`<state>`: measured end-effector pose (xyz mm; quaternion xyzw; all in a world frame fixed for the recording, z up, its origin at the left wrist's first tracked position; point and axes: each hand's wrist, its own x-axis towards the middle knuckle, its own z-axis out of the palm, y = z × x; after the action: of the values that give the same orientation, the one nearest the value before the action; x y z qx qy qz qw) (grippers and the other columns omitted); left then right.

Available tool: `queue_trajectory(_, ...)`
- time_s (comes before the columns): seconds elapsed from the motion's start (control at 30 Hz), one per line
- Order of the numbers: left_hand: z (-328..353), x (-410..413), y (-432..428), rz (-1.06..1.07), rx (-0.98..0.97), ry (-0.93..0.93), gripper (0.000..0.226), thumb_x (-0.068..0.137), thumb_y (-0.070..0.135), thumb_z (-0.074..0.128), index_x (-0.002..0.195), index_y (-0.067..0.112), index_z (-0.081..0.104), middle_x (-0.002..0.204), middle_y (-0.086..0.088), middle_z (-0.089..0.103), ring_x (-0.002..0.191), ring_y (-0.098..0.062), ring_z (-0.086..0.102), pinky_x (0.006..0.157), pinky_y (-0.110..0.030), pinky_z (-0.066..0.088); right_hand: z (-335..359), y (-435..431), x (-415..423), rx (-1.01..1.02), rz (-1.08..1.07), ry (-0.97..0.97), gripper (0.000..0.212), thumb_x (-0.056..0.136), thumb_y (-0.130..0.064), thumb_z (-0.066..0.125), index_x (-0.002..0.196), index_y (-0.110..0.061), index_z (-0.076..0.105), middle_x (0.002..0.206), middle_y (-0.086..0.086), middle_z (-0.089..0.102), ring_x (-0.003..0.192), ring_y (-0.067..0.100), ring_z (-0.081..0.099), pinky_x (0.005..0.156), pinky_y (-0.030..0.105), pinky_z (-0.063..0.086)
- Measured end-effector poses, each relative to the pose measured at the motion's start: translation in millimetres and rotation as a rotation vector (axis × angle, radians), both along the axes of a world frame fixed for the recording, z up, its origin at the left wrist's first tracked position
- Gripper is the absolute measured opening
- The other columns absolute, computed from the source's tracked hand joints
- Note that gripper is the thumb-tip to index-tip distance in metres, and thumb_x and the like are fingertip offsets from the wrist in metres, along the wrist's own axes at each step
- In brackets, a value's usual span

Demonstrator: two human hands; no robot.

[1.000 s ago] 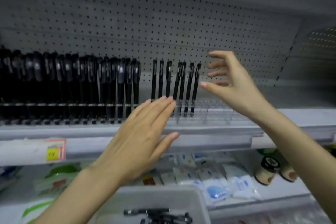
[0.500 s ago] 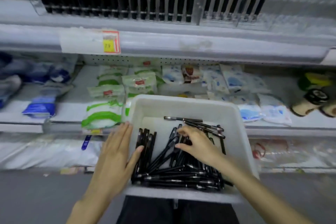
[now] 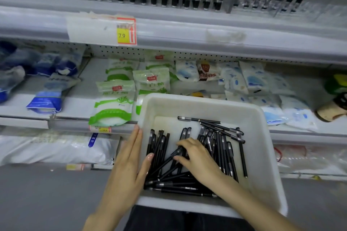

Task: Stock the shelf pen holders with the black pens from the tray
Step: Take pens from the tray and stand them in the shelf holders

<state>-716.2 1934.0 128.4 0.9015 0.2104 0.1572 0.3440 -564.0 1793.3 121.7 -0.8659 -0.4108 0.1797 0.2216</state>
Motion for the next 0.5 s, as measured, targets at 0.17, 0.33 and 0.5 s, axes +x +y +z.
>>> queue_trajectory(0.17,2.0,0.6,-2.1,0.001,-0.026,0.001,0.069,0.091,0.064,0.019,0.151,0.032,0.007,0.153,0.035,-0.006,0.143,0.007,-0.001,0.119,-0.029,0.007,-6.2,11.2,2.1,0.105,-0.172,0.240,0.035,0.085,-0.021,0.070,0.118,-0.013,0.063,0.109,-0.003,0.054,0.105,0.010,0.051,0.092,0.018,0.045)
queue_trajectory(0.33,0.7,-0.4,-2.4,0.022,-0.065,0.005,0.073,0.088,0.072,0.016,0.151,0.037,0.005,0.151,0.038,-0.007,0.143,0.007,-0.002,0.121,-0.037,0.011,-4.7,25.6,0.5,0.290,-0.391,0.383,0.016,0.075,-0.014,0.079,0.084,-0.021,0.068,0.092,-0.003,0.062,0.079,0.001,0.054,0.068,0.003,0.039)
queue_trajectory(0.5,2.2,1.0,-0.7,0.017,-0.073,0.002,0.072,0.087,0.071,0.017,0.150,0.038,0.005,0.151,0.038,-0.006,0.143,0.007,0.000,0.121,-0.034,0.012,-1.5,45.5,-7.8,0.431,-0.498,0.513,0.029,0.072,-0.002,0.079,0.071,-0.026,0.062,0.075,-0.009,0.065,0.075,0.011,0.062,0.070,0.017,0.049)
